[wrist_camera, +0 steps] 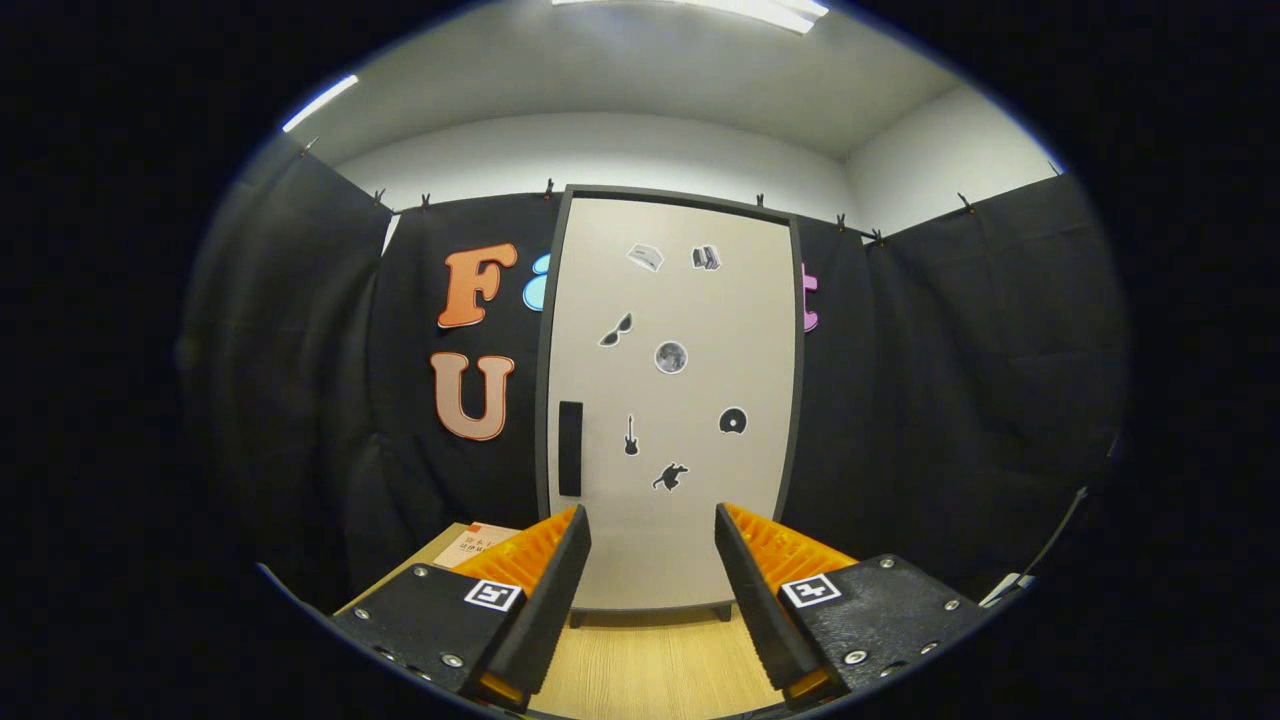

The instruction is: Open the shoe cabinet door, grab the shoes and put them into the shoe cabinet, then close the shoe cabinet door.

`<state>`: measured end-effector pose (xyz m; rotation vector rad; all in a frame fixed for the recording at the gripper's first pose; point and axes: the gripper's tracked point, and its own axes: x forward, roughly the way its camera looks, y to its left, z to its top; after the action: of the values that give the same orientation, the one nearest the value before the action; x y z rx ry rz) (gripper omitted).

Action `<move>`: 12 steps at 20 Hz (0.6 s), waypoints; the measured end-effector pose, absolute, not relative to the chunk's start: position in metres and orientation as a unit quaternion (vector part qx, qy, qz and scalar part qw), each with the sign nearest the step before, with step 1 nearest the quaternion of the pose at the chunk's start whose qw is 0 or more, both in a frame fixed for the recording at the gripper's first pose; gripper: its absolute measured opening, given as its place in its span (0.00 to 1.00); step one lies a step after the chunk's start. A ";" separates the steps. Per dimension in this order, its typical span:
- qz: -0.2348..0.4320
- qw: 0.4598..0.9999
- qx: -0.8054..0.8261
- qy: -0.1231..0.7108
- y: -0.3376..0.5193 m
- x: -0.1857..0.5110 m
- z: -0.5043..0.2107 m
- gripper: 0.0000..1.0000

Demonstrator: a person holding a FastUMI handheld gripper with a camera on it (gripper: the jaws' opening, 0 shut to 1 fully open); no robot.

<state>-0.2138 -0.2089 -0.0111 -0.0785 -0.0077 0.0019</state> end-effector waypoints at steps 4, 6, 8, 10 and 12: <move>0.004 0.999 -0.036 -0.010 -0.208 -0.232 -0.008 0.83; 0.006 0.999 -0.031 -0.007 -0.209 -0.236 -0.012 0.84; 0.005 1.000 -0.029 -0.005 -0.212 -0.235 -0.015 0.86; 0.006 1.000 -0.027 -0.003 -0.212 -0.237 -0.018 0.87; 0.008 1.000 -0.024 -0.005 -0.212 -0.238 -0.018 0.88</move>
<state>-0.2377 -0.2118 -0.0182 -0.0479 -0.0090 0.0152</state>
